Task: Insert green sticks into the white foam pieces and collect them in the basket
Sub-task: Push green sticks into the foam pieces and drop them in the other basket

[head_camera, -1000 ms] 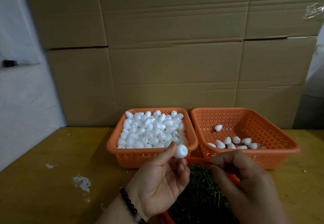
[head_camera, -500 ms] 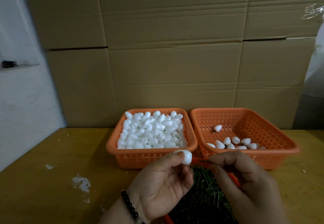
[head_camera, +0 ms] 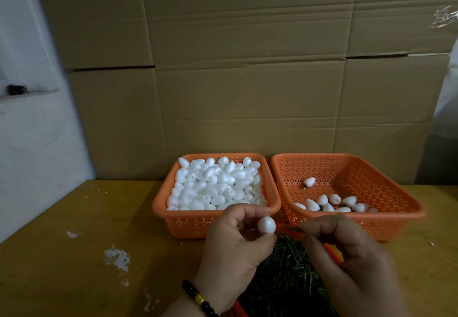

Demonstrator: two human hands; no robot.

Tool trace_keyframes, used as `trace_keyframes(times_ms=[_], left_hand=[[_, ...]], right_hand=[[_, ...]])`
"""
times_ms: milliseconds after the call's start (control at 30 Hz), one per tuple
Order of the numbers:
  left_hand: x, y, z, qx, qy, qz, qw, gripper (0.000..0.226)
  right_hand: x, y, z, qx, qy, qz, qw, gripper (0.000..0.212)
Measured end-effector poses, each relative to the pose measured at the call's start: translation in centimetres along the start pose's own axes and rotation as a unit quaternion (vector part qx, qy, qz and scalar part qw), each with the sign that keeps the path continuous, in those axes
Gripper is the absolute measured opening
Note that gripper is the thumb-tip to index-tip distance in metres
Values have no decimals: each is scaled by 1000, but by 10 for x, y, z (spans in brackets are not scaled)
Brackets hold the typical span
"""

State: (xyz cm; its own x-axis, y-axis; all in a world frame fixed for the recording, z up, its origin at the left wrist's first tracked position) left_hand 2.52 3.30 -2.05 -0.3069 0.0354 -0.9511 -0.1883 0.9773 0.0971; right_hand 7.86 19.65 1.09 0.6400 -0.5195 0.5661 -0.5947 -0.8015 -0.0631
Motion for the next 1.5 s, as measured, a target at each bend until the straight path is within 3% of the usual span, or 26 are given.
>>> trace_keyframes(times_ms=[167, 300, 567, 667, 767, 967, 1200, 1367, 1500], left_hand=[[-12, 0, 4, -4, 113, -72, 991, 32], [-15, 0, 7, -1, 134, -128, 983, 48], [-22, 2, 10, 13, 158, -152, 976, 54], [-20, 2, 9, 20, 104, -102, 989, 45], [-9, 4, 8, 26, -47, 17, 998, 32], [2, 9, 9, 29, -225, 192, 955, 35], [2, 20, 20, 55, -288, 241, 925, 31], [0, 23, 23, 62, -281, 236, 928, 21], [1, 24, 25, 67, -279, 227, 931, 28]], right_hand=[[-2, 0, 0, -2, 7, 5, 1000, 18], [-2, 1, 0, -2, 20, 4, 1000, 17], [-7, -2, 0, -24, 36, 16, 999, 6], [-8, -3, 0, -31, 40, 17, 999, 2], [-8, -3, -1, -34, 33, 29, 998, 8], [-6, -3, -2, -32, 29, 25, 999, 3], [-5, -3, -2, -32, 24, 20, 999, 5], [-3, -2, -3, -23, 10, 27, 999, 5], [2, 0, -3, -13, -21, 47, 999, 12]])
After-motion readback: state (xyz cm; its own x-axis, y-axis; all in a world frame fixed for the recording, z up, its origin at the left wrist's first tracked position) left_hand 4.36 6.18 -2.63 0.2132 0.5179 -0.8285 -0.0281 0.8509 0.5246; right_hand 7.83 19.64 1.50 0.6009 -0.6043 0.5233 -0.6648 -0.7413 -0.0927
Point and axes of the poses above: each hand's wrist, its own z-axis away from the middle knuckle, its own y-axis out of the palm, x = y × z, the point moved 6 cm from there along -z, towards the middle knuckle, and after that the axes turned 15 degrees about -x, right-handed, at the moved point
